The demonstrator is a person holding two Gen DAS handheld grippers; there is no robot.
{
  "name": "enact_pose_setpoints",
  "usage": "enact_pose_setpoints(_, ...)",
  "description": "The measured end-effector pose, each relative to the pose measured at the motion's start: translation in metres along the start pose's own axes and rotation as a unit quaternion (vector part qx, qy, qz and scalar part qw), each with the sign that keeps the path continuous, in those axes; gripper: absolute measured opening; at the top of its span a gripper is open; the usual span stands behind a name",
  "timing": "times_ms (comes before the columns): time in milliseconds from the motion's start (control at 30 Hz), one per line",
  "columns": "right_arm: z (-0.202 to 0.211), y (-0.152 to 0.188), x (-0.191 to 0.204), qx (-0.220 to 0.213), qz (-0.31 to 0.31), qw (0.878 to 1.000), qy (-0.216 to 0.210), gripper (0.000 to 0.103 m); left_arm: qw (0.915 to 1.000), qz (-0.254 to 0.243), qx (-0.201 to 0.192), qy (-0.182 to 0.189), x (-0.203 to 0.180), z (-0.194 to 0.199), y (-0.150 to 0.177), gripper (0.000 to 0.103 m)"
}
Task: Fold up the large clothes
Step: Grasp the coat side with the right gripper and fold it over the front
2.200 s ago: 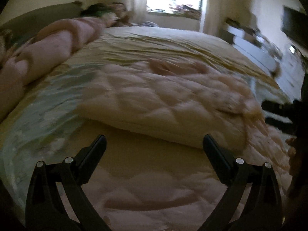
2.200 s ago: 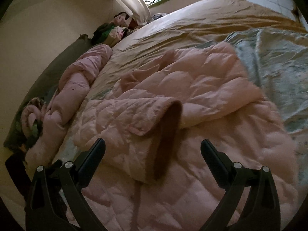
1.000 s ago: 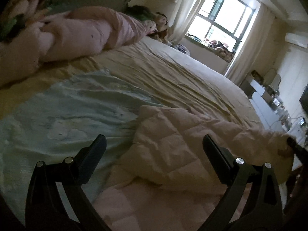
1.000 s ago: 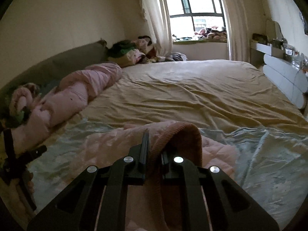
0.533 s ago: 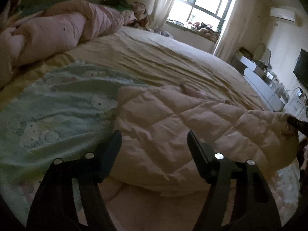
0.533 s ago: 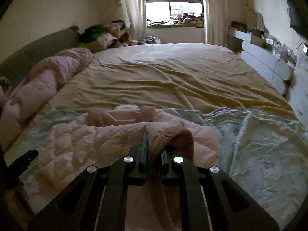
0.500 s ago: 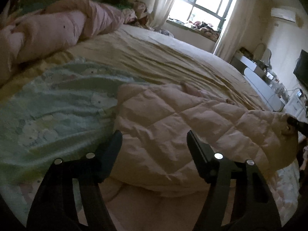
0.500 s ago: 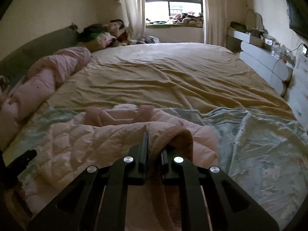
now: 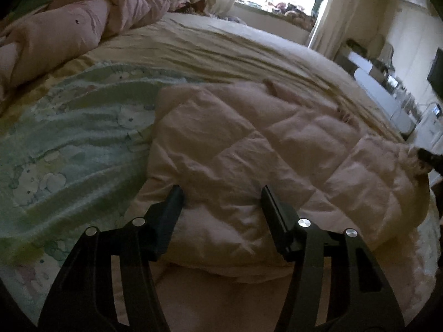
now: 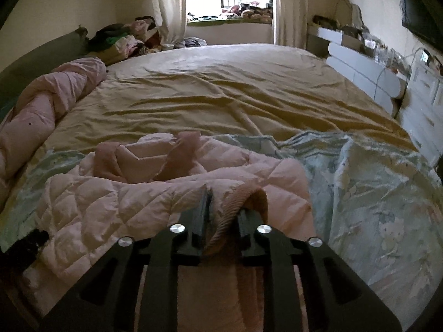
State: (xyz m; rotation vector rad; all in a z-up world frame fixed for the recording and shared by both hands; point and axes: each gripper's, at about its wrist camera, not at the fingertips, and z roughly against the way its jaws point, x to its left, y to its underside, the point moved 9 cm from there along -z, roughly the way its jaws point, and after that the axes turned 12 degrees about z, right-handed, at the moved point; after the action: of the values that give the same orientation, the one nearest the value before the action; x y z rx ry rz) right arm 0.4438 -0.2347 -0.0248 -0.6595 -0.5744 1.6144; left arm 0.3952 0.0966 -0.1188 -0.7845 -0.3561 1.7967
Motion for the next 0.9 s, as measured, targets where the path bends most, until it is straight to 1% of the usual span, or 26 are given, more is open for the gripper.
enact_pose_setpoints(33, 0.000, 0.002, -0.004, 0.003, -0.007, 1.000, 0.005, 0.035, 1.0000, -0.001, 0.003, -0.002, 0.001, -0.002, 0.002, 0.050)
enact_pose_setpoints(100, 0.008, 0.004, -0.014, -0.004, -0.022, 0.999, 0.023, 0.047, 1.0000, 0.000, 0.009, -0.002, 0.002, -0.006, 0.005, 0.050)
enact_pose_setpoints(167, 0.016, 0.003, -0.016, -0.012, -0.016, 0.999, 0.034, 0.047, 0.9999, 0.001, 0.012, -0.001, 0.003, -0.008, 0.005, 0.051)
enact_pose_setpoints(267, 0.024, -0.002, -0.005, -0.025, 0.008, 0.999, 0.033, 0.047, 0.9999, -0.001, 0.012, -0.004, 0.004, -0.009, 0.007, 0.051)
enact_pose_setpoints(333, 0.025, -0.004, 0.011, -0.028, 0.022, 0.999, 0.012, 0.048, 0.9999, -0.004, 0.013, -0.007, 0.003, -0.008, 0.008, 0.051)
enact_pose_setpoints(467, 0.020, -0.010, 0.061, -0.026, 0.070, 0.997, -0.027, 0.051, 0.9999, -0.005, 0.012, -0.010, 0.003, -0.010, 0.008, 0.051)
enact_pose_setpoints(567, 0.002, -0.011, 0.104, 0.001, 0.098, 0.993, -0.073, 0.051, 0.9999, -0.004, 0.012, -0.009, 0.002, -0.010, 0.009, 0.051)
enact_pose_setpoints(667, -0.013, -0.010, 0.135, 0.026, 0.110, 0.989, -0.098, 0.051, 0.9999, -0.004, 0.012, -0.009, 0.001, -0.010, 0.010, 0.051)
enact_pose_setpoints(733, -0.026, -0.007, 0.151, 0.046, 0.125, 0.986, -0.097, 0.063, 0.9999, -0.004, 0.013, -0.009, 0.002, -0.010, 0.010, 0.051)
enact_pose_setpoints(833, -0.049, 0.008, 0.164, 0.083, 0.134, 0.982, -0.103, 0.072, 0.9999, -0.002, 0.014, -0.007, 0.001, -0.009, 0.011, 0.051)
enact_pose_setpoints(900, -0.069, 0.021, 0.167, 0.113, 0.147, 0.978, -0.095, 0.074, 0.9998, -0.001, 0.017, -0.005, 0.002, -0.010, 0.011, 0.051)
